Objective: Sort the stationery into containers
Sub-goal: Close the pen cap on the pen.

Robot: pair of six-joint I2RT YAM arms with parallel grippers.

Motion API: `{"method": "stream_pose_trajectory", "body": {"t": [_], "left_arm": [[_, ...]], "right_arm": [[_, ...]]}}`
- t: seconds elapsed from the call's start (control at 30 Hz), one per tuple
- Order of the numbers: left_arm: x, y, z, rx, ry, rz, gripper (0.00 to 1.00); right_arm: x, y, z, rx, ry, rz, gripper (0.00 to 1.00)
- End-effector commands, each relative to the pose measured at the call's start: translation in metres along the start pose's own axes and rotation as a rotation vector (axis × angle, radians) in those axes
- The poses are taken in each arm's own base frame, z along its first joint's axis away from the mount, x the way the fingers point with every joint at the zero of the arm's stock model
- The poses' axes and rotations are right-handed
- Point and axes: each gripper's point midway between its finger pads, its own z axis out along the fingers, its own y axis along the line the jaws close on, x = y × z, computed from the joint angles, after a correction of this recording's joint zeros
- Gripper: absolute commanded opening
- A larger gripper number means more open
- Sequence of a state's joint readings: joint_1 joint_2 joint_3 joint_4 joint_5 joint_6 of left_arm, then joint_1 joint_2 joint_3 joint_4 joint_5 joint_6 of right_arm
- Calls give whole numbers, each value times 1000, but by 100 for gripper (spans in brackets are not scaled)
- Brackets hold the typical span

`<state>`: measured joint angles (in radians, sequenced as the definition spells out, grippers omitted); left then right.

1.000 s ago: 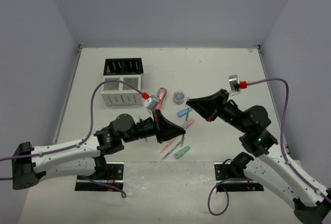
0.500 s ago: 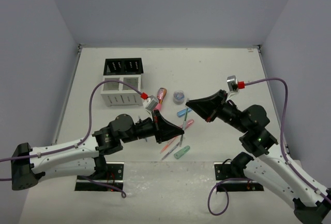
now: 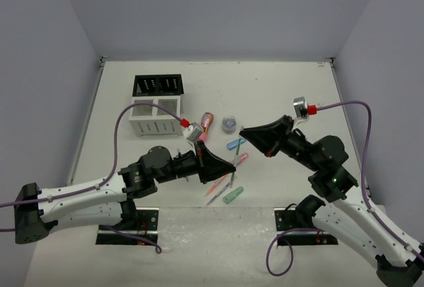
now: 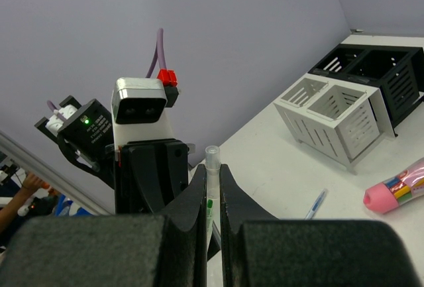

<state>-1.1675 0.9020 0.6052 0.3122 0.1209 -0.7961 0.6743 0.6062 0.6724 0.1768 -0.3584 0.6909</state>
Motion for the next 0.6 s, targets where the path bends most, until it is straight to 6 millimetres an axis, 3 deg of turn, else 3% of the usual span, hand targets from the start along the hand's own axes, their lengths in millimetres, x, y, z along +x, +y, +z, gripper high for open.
{"method": "stream_pose_trajectory", "body": {"t": [0.0,0.57], "left_arm": [[-20,-16,1,36,-55,27,0],[-26,-18,-1,34,-76,42,0]], "right_arm": [[-9,16,-1,-51,-10,-21,0],[4,12,-2,-61,24,4,0]]}}
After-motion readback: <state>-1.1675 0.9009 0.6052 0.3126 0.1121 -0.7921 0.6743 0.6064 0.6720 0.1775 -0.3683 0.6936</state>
